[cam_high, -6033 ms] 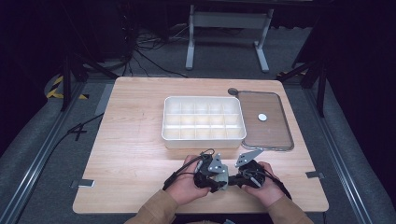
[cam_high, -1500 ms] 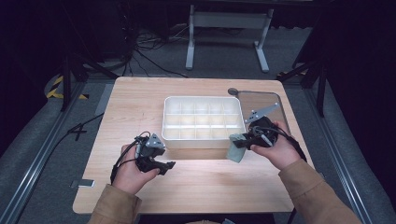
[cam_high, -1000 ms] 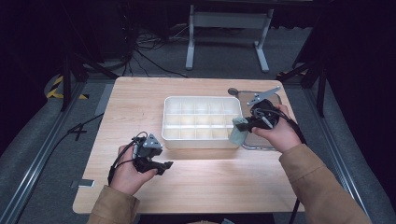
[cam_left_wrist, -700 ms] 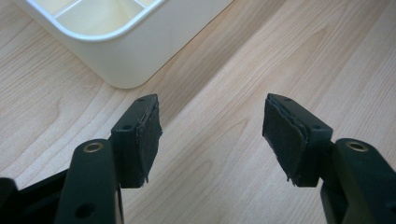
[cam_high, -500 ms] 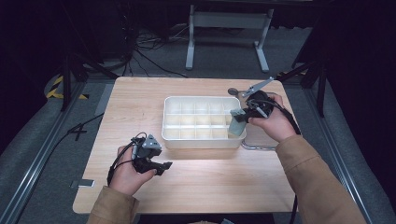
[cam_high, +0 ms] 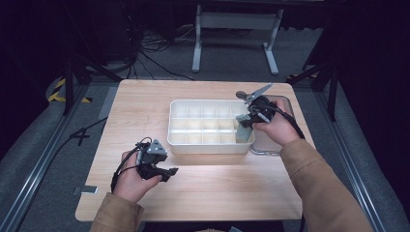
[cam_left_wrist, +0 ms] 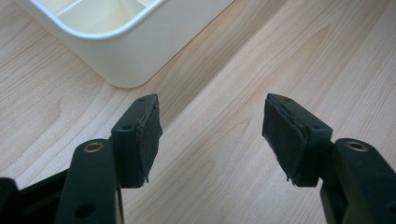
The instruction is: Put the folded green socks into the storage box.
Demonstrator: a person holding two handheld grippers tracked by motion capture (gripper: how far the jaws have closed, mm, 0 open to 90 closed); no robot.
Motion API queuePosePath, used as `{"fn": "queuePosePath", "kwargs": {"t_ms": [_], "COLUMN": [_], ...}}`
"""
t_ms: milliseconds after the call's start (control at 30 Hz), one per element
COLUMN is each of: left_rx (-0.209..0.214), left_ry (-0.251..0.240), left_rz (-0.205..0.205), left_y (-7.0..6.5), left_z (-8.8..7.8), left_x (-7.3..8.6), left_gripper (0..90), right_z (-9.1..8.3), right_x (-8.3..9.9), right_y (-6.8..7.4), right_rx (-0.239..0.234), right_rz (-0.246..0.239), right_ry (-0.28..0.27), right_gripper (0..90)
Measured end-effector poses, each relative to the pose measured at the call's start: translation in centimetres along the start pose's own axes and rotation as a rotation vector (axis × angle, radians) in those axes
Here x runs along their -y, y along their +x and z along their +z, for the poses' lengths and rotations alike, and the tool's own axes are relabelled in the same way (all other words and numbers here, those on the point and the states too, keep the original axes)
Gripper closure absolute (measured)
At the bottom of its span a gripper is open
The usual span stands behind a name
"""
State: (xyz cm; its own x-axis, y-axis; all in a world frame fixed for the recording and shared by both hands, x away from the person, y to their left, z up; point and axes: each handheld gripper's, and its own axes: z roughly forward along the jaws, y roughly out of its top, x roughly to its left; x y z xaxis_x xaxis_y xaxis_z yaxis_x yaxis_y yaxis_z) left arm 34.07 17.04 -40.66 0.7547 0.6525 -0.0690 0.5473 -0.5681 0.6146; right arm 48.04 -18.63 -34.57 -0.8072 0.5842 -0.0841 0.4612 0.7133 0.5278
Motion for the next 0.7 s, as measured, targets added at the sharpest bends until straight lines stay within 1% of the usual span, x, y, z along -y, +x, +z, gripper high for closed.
{"fn": "queuePosePath", "kwargs": {"t_ms": [33,200,233,300,367,433,500,600,633,700], "left_rx": [0.000,0.000,0.000,0.002,0.000,0.002,0.003,0.005,0.010,0.007], "left_ry": [-0.001,0.001,0.001,0.004,0.001,0.009,0.007,0.004,0.012,0.006], "left_rz": [0.001,0.000,0.000,0.000,0.000,0.001,0.002,0.008,0.007,0.003], "left_y": [0.0,0.1,0.1,0.1,0.1,0.1,0.0,0.0,0.0,0.0], "left_z": [0.0,0.0,0.0,0.0,0.0,0.0,0.0,0.0,0.0,0.0], "left_x": [0.0,0.0,0.0,0.1,0.1,0.1,0.1,0.1,0.1,0.1], "left_gripper": [37.8,37.7,37.8,37.8,37.7,37.7,37.8,38.4,38.4,38.4], "right_z": [0.2,1.5,1.5,1.9,2.7,2.9,3.3,3.8,4.0,4.5], "right_x": [0.1,0.7,0.7,0.9,1.2,1.3,1.4,1.5,1.5,1.5], "right_y": [0.0,0.1,0.1,0.2,0.4,0.5,0.7,0.9,1.0,1.2], "right_rx": [0.008,0.014,0.014,0.016,0.006,0.002,-0.012,-0.011,-0.013,-0.012], "right_rz": [-0.004,-0.007,-0.007,-0.017,-0.022,-0.016,-0.003,-0.007,-0.006,-0.006], "right_ry": [0.002,0.021,0.021,0.034,0.056,0.063,0.079,0.116,0.128,0.151], "right_gripper": [68.2,67.7,67.7,67.4,66.7,66.3,66.1,66.3,66.4,66.6]}}
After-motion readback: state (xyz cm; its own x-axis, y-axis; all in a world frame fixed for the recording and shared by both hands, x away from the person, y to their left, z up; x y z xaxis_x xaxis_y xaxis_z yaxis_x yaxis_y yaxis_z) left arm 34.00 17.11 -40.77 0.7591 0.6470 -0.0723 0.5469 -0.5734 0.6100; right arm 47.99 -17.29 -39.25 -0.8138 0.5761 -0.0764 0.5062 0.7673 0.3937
